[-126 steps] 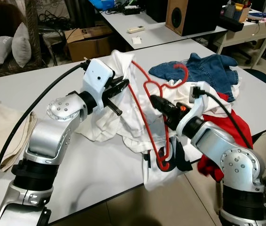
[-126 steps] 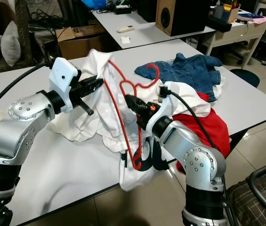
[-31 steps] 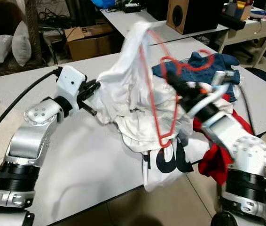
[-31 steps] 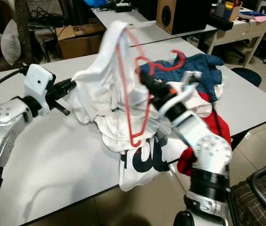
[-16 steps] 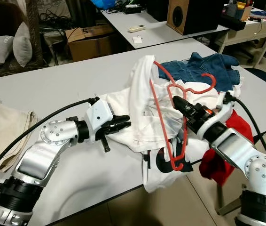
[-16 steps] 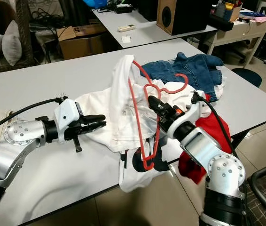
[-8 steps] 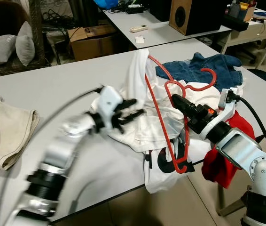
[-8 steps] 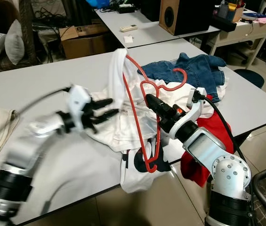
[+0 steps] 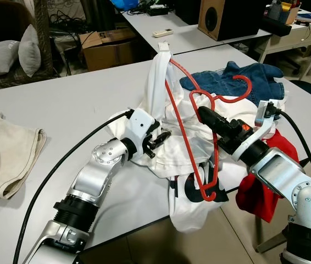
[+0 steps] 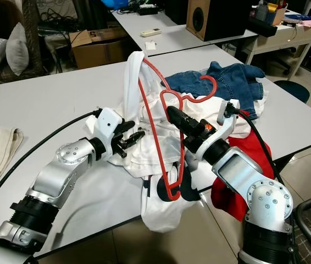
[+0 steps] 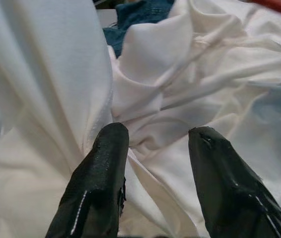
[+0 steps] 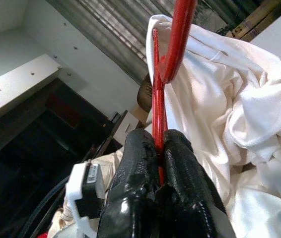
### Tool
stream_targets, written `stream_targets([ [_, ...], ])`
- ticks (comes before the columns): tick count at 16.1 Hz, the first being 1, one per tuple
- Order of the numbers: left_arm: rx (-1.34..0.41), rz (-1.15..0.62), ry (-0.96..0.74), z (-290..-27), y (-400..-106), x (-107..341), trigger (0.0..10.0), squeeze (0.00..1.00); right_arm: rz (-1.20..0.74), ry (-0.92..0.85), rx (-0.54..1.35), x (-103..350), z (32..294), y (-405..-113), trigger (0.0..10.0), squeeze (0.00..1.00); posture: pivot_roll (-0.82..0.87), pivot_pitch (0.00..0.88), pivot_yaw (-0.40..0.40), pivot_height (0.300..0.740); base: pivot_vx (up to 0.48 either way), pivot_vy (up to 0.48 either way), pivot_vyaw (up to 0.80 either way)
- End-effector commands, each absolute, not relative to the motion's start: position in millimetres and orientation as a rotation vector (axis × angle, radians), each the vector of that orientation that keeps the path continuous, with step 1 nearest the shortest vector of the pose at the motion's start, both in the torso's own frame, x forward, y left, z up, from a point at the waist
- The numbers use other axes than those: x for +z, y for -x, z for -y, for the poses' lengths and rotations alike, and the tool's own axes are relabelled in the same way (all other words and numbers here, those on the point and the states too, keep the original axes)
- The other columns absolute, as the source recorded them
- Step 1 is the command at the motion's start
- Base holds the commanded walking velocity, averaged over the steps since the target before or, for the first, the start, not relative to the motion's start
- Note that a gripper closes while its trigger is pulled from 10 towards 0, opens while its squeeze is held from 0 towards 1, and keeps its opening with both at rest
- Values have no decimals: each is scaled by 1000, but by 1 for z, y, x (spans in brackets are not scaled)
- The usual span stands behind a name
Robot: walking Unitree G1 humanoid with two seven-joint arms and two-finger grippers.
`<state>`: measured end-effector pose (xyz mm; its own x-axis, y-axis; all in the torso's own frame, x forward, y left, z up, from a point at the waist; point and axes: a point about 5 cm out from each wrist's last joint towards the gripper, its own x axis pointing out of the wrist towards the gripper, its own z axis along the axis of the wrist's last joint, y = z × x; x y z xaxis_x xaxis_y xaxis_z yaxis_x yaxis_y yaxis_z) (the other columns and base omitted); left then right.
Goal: Hang hanger
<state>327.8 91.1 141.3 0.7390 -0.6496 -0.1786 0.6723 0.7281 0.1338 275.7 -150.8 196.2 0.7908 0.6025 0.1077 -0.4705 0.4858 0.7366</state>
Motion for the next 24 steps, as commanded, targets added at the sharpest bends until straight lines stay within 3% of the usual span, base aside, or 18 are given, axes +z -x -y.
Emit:
stream_targets([
  [1,-697,-76,-189,-94,-334,152,0,0,-136,-829,694,207,149,-274,10000,0,-29,6,65,740,0,0,0],
  [6,-658,-23,-260,-106,-336,160,0,0,-135,-826,692,207,151,-274,10000,0,-29,7,67,740,0,0,0],
  [7,-678,-6,-245,-106,-333,163,627,0,-135,-825,692,207,151,-274,10000,0,-29,7,67,740,0,0,0],
  [8,-719,-5,-240,-106,-329,162,10000,0,-135,-824,693,207,151,-274,10000,0,-29,8,67,740,0,0,0],
  [9,-724,-6,-245,-107,-327,160,10000,0,-135,-824,696,208,151,-273,10000,0,-29,8,67,740,0,0,0],
  [10,-694,-1,-236,-110,-328,159,10000,925,-135,-824,699,208,151,-273,10000,0,-29,10,66,740,0,0,0],
  [11,-692,4,-240,-110,-329,158,10000,1000,-135,-824,702,208,151,-273,10000,0,-29,10,65,740,0,0,0],
  [13,-671,-24,-231,-107,-330,151,10000,1000,-137,-823,707,208,150,-273,10000,0,-31,10,62,740,0,0,0],
  [14,-652,-44,-220,-106,-331,148,10000,773,-139,-822,710,208,150,-273,10000,0,-33,10,61,740,0,0,0],
  [15,-643,-49,-224,-106,-332,147,10000,773,-139,-822,711,208,150,-273,10000,0,-33,10,61,740,0,0,0],
  [16,-610,-65,-252,-108,-335,144,10000,0,-139,-821,712,209,150,-273,10000,0,-36,10,62,740,0,0,0],
  [18,-573,-83,-274,-112,-339,141,10000,0,-138,-818,713,209,150,-273,10000,0,-40,8,64,740,0,0,0],
  [20,-578,-73,-256,-113,-339,142,0,0,-138,-817,712,209,150,-272,10000,0,-40,7,65,740,0,0,0],
  [24,-593,-53,-212,-111,-339,143,0,0,-141,-817,715,209,150,-272,10000,0,-41,6,63,740,0,0,0],
])
